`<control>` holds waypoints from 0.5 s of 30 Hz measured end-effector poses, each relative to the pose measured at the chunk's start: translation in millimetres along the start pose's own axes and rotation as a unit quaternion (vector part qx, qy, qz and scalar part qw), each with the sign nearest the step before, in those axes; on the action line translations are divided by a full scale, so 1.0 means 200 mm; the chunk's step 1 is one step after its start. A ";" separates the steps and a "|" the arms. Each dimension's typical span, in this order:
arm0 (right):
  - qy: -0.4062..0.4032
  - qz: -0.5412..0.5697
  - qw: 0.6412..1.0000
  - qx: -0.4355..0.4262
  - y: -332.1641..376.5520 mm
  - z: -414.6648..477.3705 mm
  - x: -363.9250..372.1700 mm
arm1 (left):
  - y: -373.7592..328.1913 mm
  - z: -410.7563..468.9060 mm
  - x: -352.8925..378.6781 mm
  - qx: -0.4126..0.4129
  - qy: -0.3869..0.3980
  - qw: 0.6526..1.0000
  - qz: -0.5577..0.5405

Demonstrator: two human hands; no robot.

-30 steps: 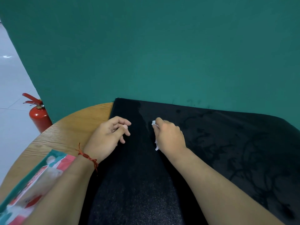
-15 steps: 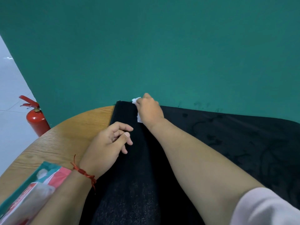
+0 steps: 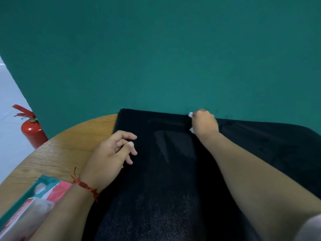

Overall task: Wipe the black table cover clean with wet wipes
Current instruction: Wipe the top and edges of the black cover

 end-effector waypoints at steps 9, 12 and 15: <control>-0.089 0.158 0.973 0.143 -0.22 -0.08 0.00 | -0.02 -0.01 0.01 -0.002 -0.004 1.000 0.002; -0.083 0.158 0.977 0.112 -0.08 -0.07 0.04 | -0.02 -0.01 0.00 -0.005 -0.008 1.000 -0.002; -0.090 0.184 0.975 0.083 0.12 -0.09 0.05 | -0.03 -0.01 0.01 -0.007 -0.010 1.000 -0.002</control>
Point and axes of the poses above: each hand's wrist, its own z-axis towards the middle knuckle, its own x-axis out of the palm, y = z × x, the point moved 6 cm from there along z, towards the middle knuckle, and after that the axes turned 1 degree about -y, right-handed, at the moved point
